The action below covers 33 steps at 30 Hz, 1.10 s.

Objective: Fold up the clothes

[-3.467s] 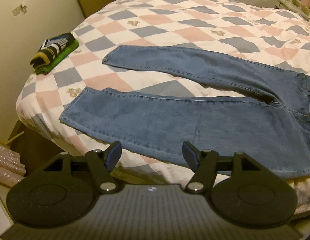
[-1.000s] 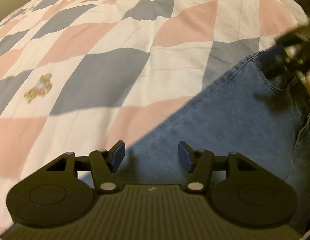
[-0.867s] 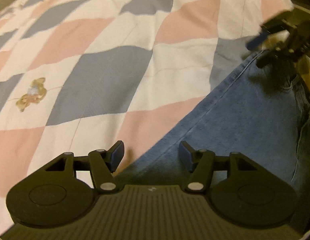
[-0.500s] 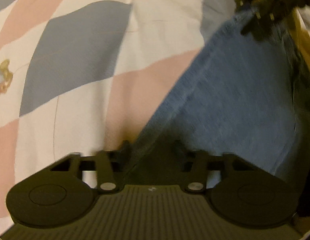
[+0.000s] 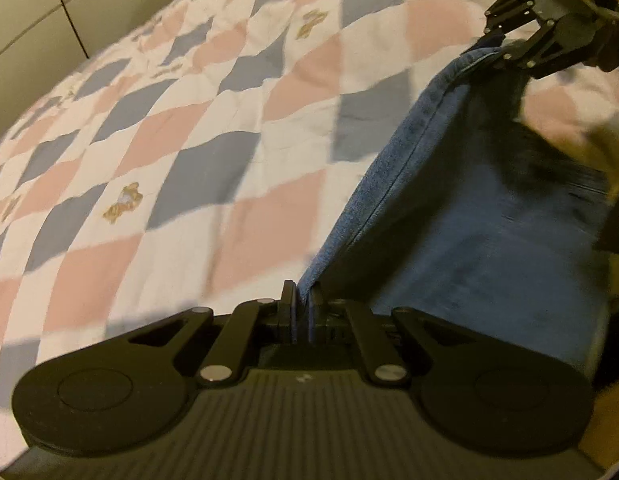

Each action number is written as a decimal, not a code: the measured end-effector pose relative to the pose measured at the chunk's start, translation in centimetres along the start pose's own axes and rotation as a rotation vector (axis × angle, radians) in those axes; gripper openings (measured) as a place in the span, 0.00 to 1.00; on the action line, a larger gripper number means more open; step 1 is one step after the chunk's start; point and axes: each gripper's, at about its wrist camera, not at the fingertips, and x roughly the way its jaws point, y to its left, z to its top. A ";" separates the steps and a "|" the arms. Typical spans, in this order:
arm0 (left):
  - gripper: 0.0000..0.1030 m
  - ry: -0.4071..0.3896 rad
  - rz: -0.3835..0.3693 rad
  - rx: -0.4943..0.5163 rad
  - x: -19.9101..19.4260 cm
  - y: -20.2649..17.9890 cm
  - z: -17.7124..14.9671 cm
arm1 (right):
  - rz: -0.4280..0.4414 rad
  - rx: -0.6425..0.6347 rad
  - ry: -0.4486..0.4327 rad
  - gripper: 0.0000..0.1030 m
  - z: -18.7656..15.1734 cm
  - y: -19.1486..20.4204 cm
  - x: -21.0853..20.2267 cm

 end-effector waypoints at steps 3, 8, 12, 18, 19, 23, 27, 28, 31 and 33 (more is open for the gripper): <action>0.03 0.030 -0.009 -0.069 -1.8 -5.3 -3.6 | -0.074 -0.068 -0.011 0.22 -3.1 5.3 -3.7; 0.12 0.110 -0.004 -0.198 -3.0 -13.4 -9.7 | -0.141 -0.114 0.149 0.30 -12.1 14.3 -5.0; 0.20 0.244 0.050 -0.336 0.5 -18.1 -14.5 | -0.186 -0.009 0.305 0.51 -18.5 17.9 -3.4; 0.29 0.092 0.098 -0.775 -2.2 -17.3 -17.4 | -0.016 0.881 0.091 0.51 -24.5 13.4 -7.7; 0.29 0.063 0.091 -0.861 -2.2 -16.9 -17.7 | 0.024 1.055 0.031 0.52 -25.8 12.2 -8.2; 0.32 -0.052 0.057 -1.168 -1.3 -14.4 -19.3 | 0.094 1.467 -0.163 0.53 -28.9 9.0 -7.5; 0.38 -0.115 0.052 -1.397 0.5 -12.1 -21.6 | 0.073 1.566 -0.202 0.53 -29.3 7.4 -5.0; 0.38 -0.124 0.055 -1.450 1.0 -11.7 -22.3 | 0.071 1.582 -0.206 0.53 -29.3 7.0 -4.1; 0.38 -0.168 0.039 -1.592 2.6 -10.6 -24.1 | 0.050 1.621 -0.223 0.52 -29.9 6.6 -2.4; 0.31 -0.193 0.034 -1.662 3.3 -9.9 -24.7 | 0.036 1.644 -0.234 0.50 -29.9 6.4 -1.3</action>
